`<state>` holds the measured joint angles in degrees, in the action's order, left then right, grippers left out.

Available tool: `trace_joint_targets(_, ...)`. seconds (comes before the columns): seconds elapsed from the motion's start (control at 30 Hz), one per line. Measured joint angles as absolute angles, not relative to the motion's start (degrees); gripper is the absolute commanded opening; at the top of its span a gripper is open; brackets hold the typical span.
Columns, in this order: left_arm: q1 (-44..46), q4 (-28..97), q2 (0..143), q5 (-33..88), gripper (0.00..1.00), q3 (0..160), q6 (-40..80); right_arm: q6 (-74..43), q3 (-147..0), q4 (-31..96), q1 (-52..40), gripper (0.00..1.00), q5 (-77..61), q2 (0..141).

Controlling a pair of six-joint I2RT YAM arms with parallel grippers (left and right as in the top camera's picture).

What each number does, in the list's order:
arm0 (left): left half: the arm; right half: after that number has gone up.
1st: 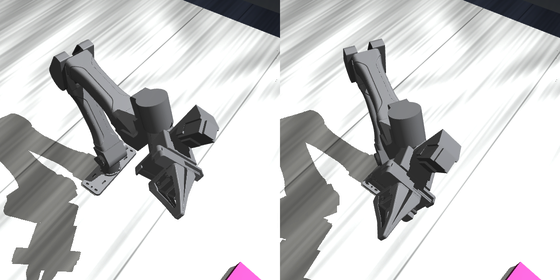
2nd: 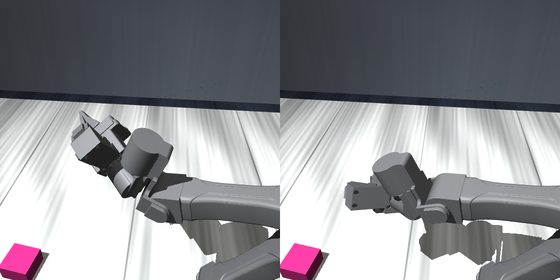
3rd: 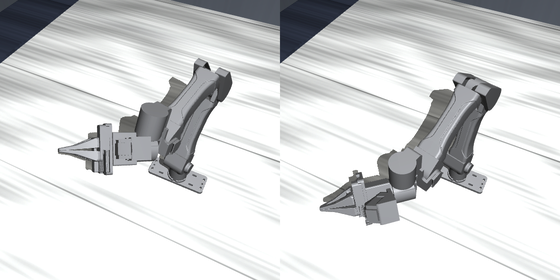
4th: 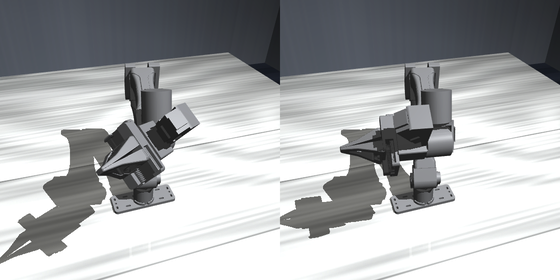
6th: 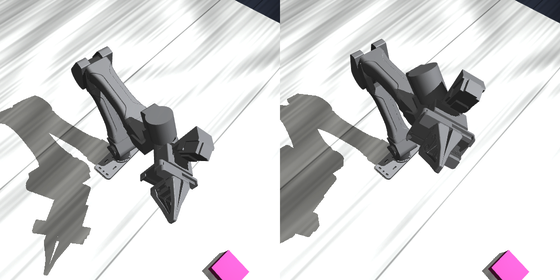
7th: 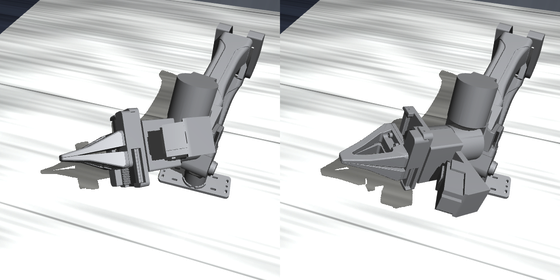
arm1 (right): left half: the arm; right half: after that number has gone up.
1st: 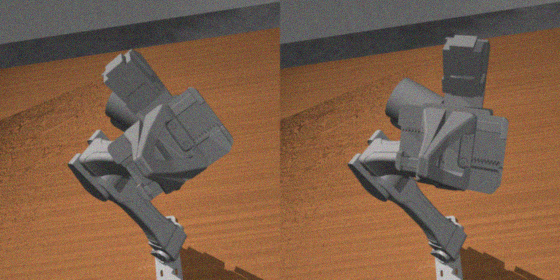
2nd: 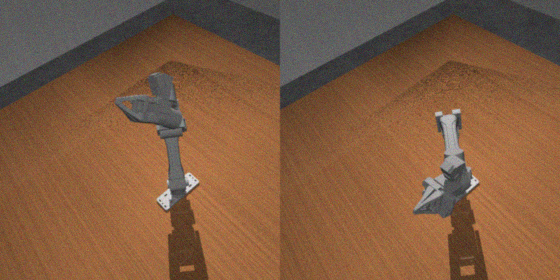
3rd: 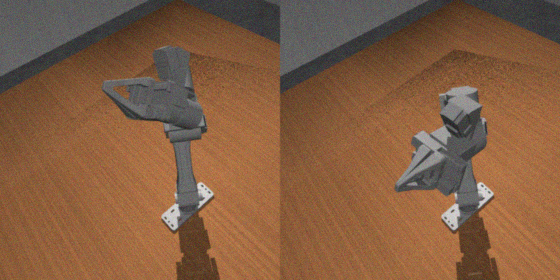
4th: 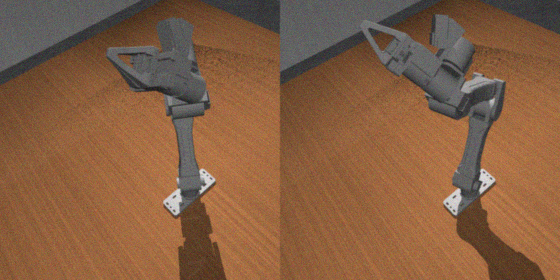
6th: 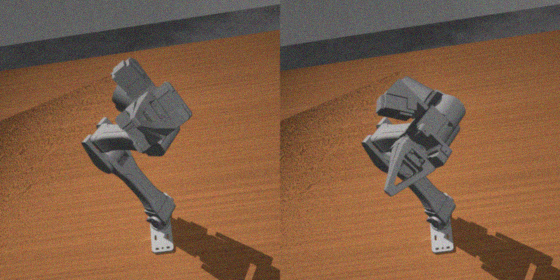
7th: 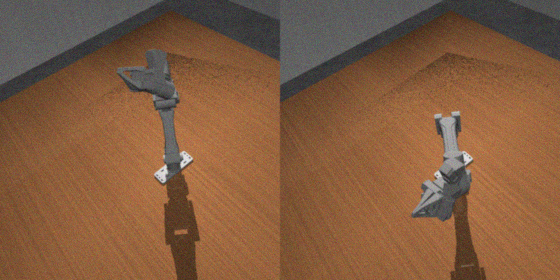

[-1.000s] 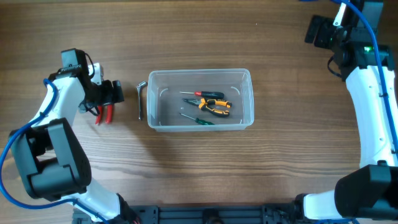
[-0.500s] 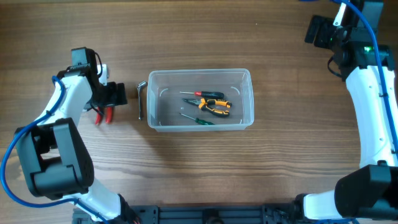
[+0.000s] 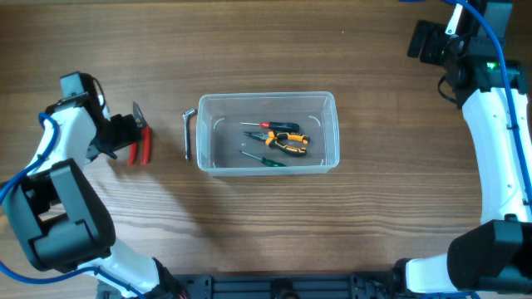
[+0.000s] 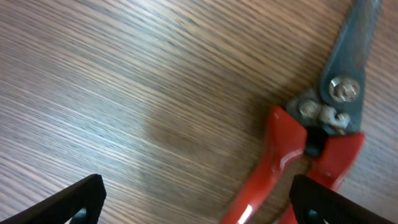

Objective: Pack container
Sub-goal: 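Lower the left gripper toward the snips handles near the pivot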

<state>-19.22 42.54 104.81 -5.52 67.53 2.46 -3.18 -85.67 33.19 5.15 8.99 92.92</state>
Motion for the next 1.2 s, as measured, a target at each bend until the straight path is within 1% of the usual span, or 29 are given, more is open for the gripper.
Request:
trace_joint_targets(0.43,-20.1,39.99,104.81,-1.02,0.97,67.53,-2.17,-3.18,-85.67,33.19,5.15,1.0,8.99,92.92)
trace_joint_targets(0.7,-20.1,39.99,104.99,-0.51,1.0,67.53,-5.85,-3.18,-85.67,33.19,5.15,1.0,8.99,92.92)
trace_joint_targets(0.93,-20.1,39.79,108.09,0.64,0.99,67.53,-10.22,-3.16,-85.67,33.19,5.15,1.0,8.99,92.92)
trace_joint_targets(1.2,-20.05,38.7,108.99,1.63,0.99,67.53,-11.79,-3.18,-85.67,33.19,5.15,1.0,8.99,92.92)
